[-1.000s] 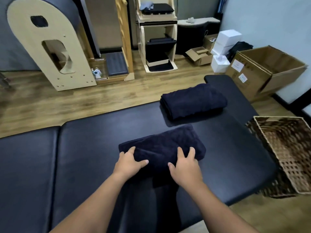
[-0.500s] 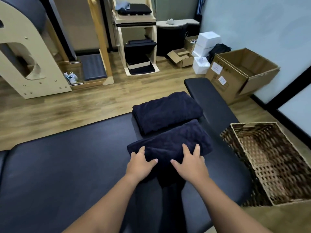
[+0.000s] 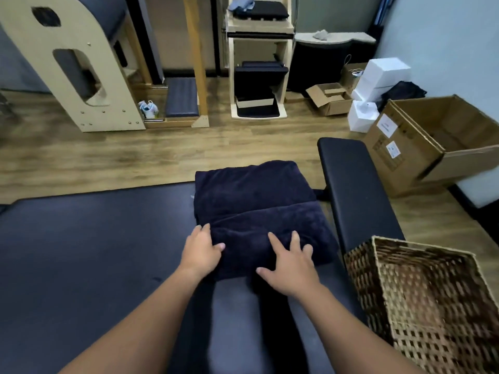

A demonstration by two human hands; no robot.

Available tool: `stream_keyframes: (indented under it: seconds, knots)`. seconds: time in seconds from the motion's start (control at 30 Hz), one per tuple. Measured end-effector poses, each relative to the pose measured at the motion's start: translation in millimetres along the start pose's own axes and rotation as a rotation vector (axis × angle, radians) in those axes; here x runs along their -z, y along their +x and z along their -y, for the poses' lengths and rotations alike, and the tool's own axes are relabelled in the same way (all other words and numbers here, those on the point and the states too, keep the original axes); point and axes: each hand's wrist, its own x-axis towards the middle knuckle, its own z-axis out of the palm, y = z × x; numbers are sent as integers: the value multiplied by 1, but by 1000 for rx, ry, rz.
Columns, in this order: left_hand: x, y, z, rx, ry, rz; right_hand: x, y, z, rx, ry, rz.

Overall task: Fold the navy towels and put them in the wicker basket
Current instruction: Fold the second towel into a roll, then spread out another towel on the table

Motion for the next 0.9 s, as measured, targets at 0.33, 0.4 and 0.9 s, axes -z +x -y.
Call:
stream_keyframes:
  seconds: [0.33,0.4,0.9]
  knots:
    - [24,-41,28,100,-220,50,8,8,3,119,-114,-46]
    - [28,-58,40,124,-227,37,13,10,7,134,-124,-43]
    - [50,-297,224,479,-446,-261,-87,-116,171,812,-135,431]
